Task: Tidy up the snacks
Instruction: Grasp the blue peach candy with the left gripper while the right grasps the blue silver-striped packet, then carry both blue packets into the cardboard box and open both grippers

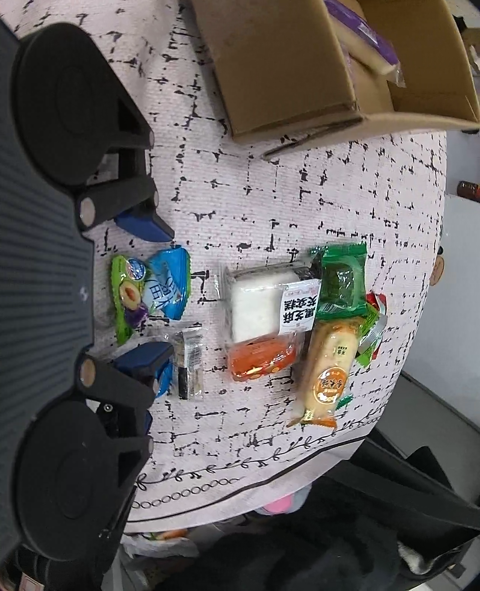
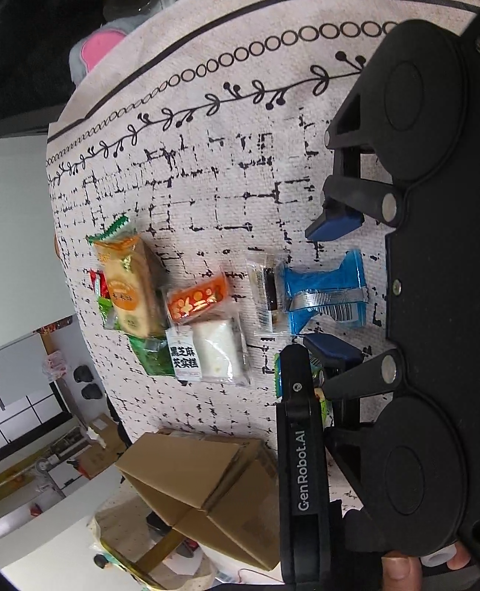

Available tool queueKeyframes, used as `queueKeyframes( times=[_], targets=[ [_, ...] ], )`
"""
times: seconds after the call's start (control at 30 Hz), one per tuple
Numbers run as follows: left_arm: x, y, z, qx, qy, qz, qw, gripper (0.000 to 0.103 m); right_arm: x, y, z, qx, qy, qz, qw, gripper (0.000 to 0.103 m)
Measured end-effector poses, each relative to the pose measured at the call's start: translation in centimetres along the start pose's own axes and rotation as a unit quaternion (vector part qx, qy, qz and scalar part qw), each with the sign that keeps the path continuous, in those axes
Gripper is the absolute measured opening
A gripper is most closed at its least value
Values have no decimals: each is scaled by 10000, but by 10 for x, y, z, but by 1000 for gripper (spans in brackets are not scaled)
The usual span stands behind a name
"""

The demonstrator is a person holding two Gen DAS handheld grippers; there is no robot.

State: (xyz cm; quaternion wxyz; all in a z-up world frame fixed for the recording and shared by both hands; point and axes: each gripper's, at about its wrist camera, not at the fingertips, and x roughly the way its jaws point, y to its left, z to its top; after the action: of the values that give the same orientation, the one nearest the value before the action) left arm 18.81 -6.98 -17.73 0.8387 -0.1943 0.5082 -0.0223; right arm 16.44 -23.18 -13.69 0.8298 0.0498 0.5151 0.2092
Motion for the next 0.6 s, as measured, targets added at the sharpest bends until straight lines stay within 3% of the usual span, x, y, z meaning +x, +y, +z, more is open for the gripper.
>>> queueKeyframes(
  times=[0.07, 0.13, 0.2, 0.6],
  targets=[
    [1, -2, 0, 99, 6, 81, 9999, 54, 4, 3, 0, -131, 52, -134, 9998, 44],
    [1, -1, 2, 116, -4, 192, 9997, 32, 7, 7, 1, -229, 94, -243, 9994, 35],
    [-1, 1, 4, 77, -25, 148, 9999, 29, 7, 7, 4, -231, 153, -202, 9994, 27],
    [-30, -4, 11, 199, -350, 140, 9991, 26, -15, 5, 14, -100, -230, -15, 9997, 26]
  ],
)
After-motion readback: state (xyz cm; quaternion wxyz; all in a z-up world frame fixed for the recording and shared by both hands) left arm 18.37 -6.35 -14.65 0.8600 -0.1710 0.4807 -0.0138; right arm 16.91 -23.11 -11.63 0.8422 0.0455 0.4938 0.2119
